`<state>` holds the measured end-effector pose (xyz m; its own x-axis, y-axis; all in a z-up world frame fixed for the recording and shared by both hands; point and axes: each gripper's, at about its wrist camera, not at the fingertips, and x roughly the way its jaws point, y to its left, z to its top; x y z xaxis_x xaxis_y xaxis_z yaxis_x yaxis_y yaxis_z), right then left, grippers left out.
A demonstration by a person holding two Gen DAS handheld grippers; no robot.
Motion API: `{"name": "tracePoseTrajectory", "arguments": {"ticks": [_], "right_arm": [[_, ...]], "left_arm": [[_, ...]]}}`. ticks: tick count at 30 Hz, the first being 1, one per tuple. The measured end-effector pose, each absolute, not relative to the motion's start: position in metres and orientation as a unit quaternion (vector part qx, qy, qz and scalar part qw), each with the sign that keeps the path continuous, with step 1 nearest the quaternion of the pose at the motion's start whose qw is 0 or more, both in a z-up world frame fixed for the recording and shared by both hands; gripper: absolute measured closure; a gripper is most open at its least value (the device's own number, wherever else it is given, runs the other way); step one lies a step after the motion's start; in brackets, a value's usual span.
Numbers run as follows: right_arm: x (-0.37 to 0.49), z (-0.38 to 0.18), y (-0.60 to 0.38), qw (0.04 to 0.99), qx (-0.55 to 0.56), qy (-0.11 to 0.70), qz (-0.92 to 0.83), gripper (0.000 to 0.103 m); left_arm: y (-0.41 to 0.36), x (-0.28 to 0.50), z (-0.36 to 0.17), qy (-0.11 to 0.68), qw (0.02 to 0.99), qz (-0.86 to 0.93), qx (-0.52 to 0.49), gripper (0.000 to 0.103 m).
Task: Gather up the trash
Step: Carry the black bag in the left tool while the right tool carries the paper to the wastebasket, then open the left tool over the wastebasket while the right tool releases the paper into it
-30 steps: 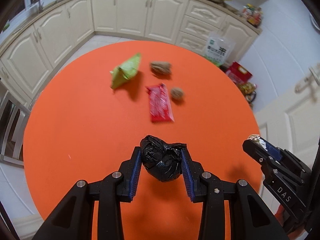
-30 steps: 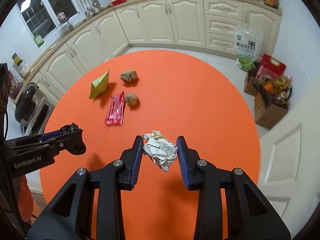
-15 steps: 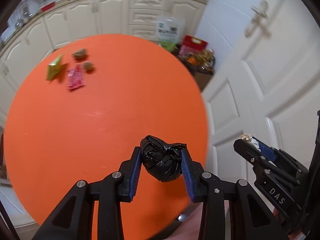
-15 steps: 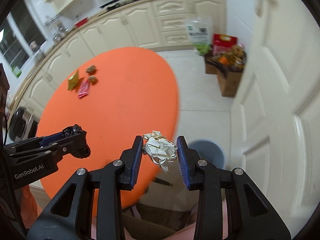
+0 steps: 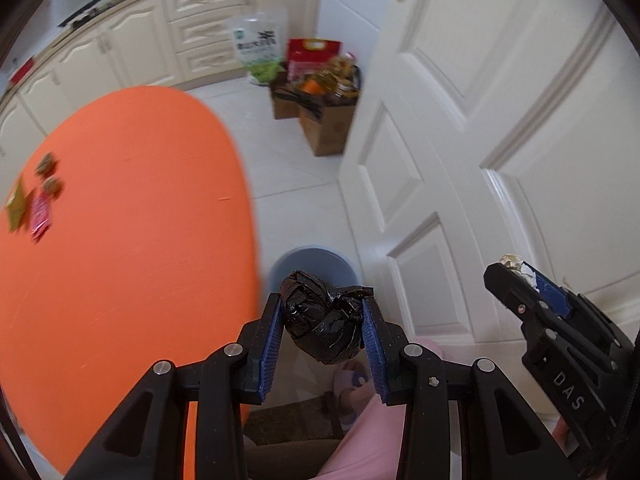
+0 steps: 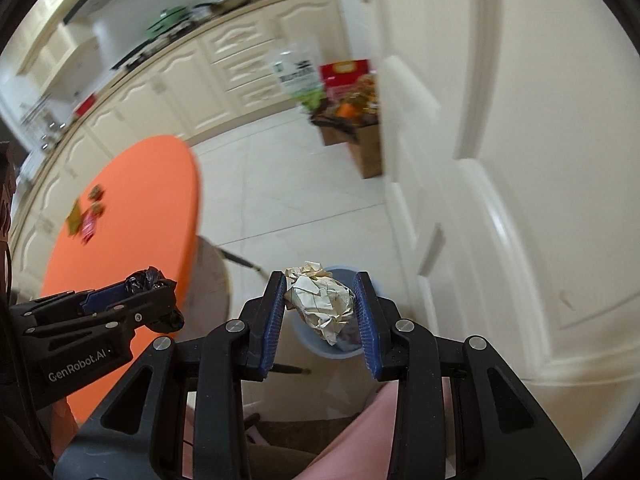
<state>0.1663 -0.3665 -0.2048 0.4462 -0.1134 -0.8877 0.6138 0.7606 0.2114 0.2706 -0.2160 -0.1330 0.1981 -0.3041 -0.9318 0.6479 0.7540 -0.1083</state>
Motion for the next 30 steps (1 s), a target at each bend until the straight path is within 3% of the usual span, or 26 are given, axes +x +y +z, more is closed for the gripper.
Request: {"name": "tracePoseTrajectory", "arguments": {"ticks": [16, 23, 30], "right_arm": [[0.158, -0.237, -0.407, 0.781, 0.282, 0.501, -0.245, 0.07], [0.161, -0.242, -0.408, 0.777, 0.277, 0.513, -0.237, 0.07], [0.163, -0.244, -0.408, 0.776, 0.274, 0.516, -0.235, 0.07]], "left_arm": [[-0.309, 0.299, -0.184, 0.58, 0.721, -0.31, 0.219, 0.061], [-0.309, 0.306, -0.188, 0.58, 0.721, -0.307, 0.222, 0.053], [-0.301, 0.309, -0.186, 0.582, 0.724, -0.299, 0.219, 0.053]]}}
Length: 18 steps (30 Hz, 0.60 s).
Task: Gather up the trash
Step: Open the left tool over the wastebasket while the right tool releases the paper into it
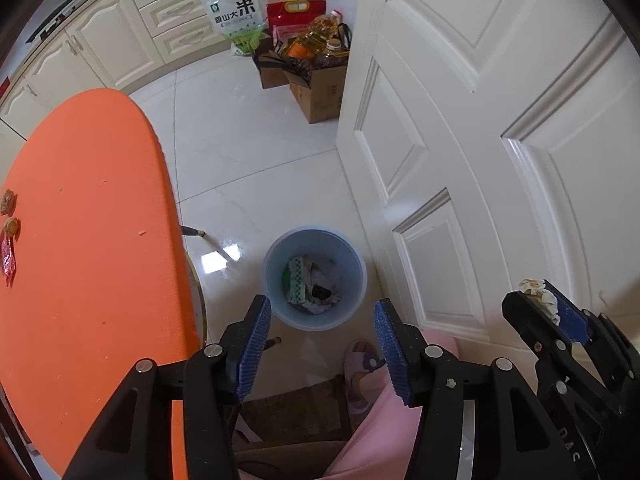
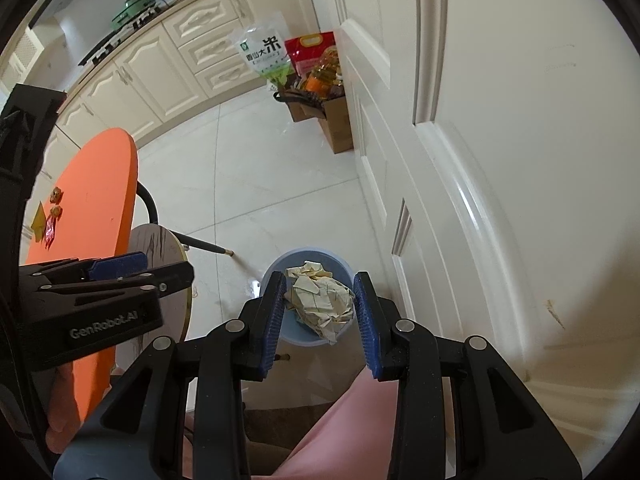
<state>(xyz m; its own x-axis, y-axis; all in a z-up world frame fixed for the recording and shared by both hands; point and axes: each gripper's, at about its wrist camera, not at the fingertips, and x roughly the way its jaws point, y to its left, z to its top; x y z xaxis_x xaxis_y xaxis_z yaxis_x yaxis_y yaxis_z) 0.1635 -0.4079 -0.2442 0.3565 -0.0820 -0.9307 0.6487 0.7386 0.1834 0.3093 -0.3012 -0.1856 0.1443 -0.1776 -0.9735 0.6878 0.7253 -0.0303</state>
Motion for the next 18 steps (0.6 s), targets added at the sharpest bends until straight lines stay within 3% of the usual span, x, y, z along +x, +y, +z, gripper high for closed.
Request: {"name": "tracePoseTrajectory", "arguments": {"ticks": [18], "right_arm": [[0.213, -0.243, -0.355, 0.791, 0.261, 0.53, -0.159, 0.067]], "left_arm": [[-0.204, 0.318, -0.149, 0.569, 0.771, -0.229, 0.17, 0.052]]}}
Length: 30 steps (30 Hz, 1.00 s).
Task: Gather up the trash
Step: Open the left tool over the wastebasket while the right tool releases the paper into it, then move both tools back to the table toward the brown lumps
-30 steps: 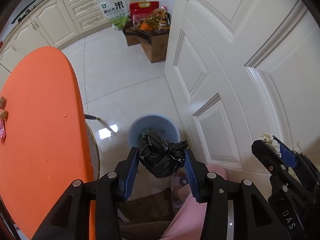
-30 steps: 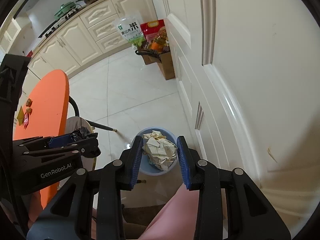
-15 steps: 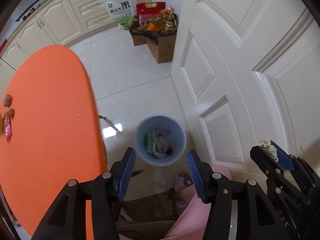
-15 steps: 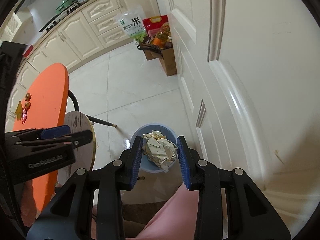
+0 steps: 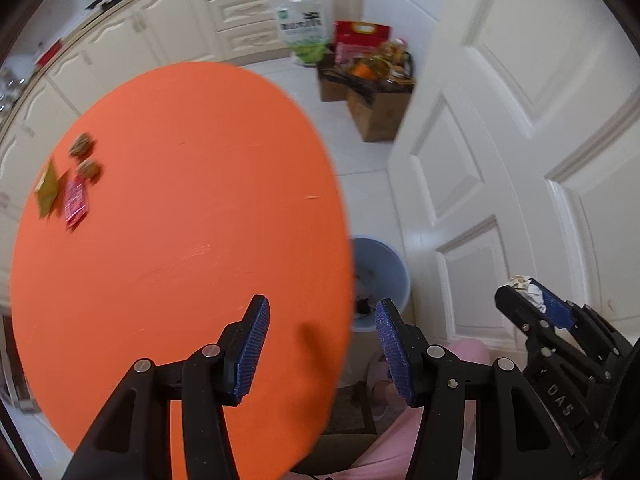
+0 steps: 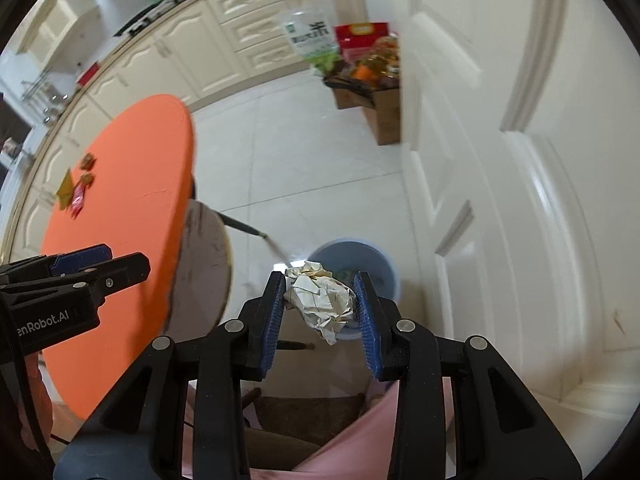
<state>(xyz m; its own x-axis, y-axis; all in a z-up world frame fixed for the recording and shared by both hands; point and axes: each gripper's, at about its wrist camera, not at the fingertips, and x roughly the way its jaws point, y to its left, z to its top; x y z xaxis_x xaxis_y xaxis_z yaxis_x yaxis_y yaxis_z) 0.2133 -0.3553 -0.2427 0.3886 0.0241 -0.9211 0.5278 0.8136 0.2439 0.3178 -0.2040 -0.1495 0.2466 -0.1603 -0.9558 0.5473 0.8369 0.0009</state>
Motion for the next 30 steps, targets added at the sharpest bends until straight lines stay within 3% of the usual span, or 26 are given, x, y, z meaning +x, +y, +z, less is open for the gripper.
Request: {"name": "tracePoseTrajectory", "arguments": {"ticks": [11, 30], "right_arm": [[0.222, -0.234, -0.342, 0.794, 0.246, 0.533, -0.156, 0.058], [0.223, -0.21, -0.303, 0.807, 0.22, 0.53, -0.141, 0.058]], "left_arm": [[-0.172, 0.324, -0.144, 0.58, 0.773, -0.211, 0.146, 0.051], [-0.11, 0.314, -0.132, 0.576, 0.784, -0.201, 0.113, 0.051]]}}
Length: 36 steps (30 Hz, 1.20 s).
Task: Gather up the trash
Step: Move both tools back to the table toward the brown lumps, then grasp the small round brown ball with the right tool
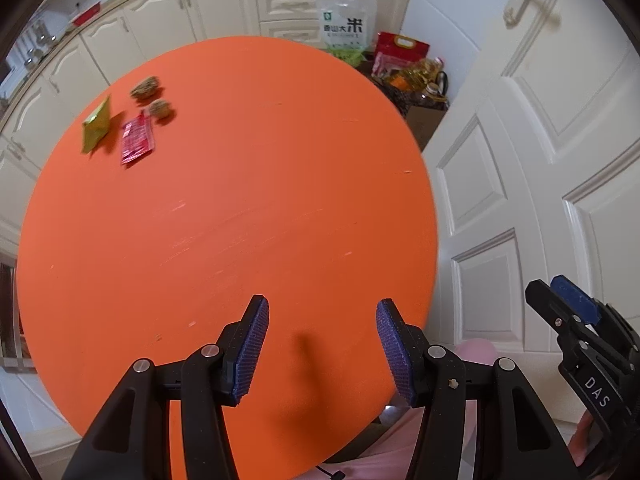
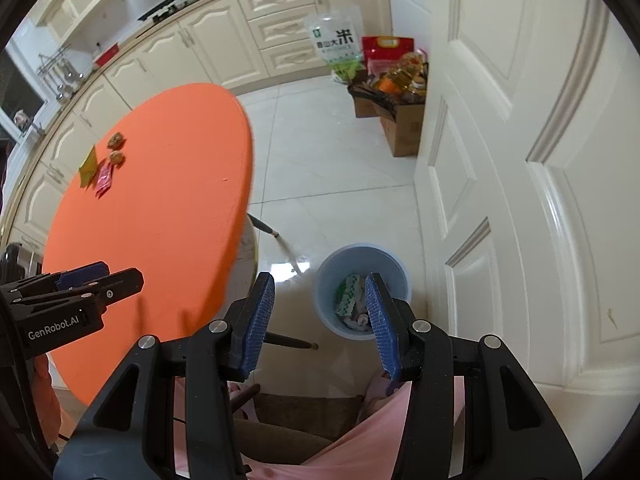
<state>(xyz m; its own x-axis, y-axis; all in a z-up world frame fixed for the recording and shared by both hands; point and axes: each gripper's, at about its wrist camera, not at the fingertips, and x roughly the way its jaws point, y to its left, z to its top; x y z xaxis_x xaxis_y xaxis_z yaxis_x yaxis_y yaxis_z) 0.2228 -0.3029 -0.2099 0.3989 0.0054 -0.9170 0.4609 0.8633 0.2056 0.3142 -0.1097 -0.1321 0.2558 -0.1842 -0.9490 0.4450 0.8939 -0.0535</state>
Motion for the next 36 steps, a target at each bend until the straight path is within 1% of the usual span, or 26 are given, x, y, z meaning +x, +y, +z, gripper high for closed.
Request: {"name": "tracePoseTrajectory", "arguments": {"ticks": [3, 6, 15, 16, 18, 26, 36], "right_arm": [[0.227, -0.204, -0.285, 0.813, 0.209, 0.528, -0.128, 0.057], [0.234, -0.199, -0.265, 0.819, 0.197, 0.524, -0.122, 0.052], [0.277, -0.194, -0.207, 0.825, 0.176, 0.532, -0.078, 0.052], [0.285, -0.194, -0.2, 0.825, 0.172, 0.533, -0.071, 0.052], [0.3, -0.195, -0.187, 0.826, 0.164, 0.537, -0.058, 0.052], [0.376, -0.2, -0.149, 0.829, 0.134, 0.542, -0.012, 0.052], [0.491, -0.224, -0.125, 0.816, 0.133, 0.561, 0.041, 0.053]], "left_arm": [[-0.087, 0.31, -0.128, 0.572, 0.791, -0.192, 0.102, 0.051], [-0.061, 0.308, -0.126, 0.571, 0.795, -0.184, 0.092, 0.051], [0.019, 0.32, -0.119, 0.574, 0.805, -0.139, 0.057, 0.05], [0.029, 0.323, -0.117, 0.574, 0.807, -0.131, 0.052, 0.05], [0.045, 0.33, -0.116, 0.573, 0.81, -0.119, 0.044, 0.045], [0.081, 0.363, -0.111, 0.57, 0.817, -0.086, 0.023, 0.044], [0.101, 0.439, -0.118, 0.578, 0.812, -0.083, 0.015, 0.044]]}}
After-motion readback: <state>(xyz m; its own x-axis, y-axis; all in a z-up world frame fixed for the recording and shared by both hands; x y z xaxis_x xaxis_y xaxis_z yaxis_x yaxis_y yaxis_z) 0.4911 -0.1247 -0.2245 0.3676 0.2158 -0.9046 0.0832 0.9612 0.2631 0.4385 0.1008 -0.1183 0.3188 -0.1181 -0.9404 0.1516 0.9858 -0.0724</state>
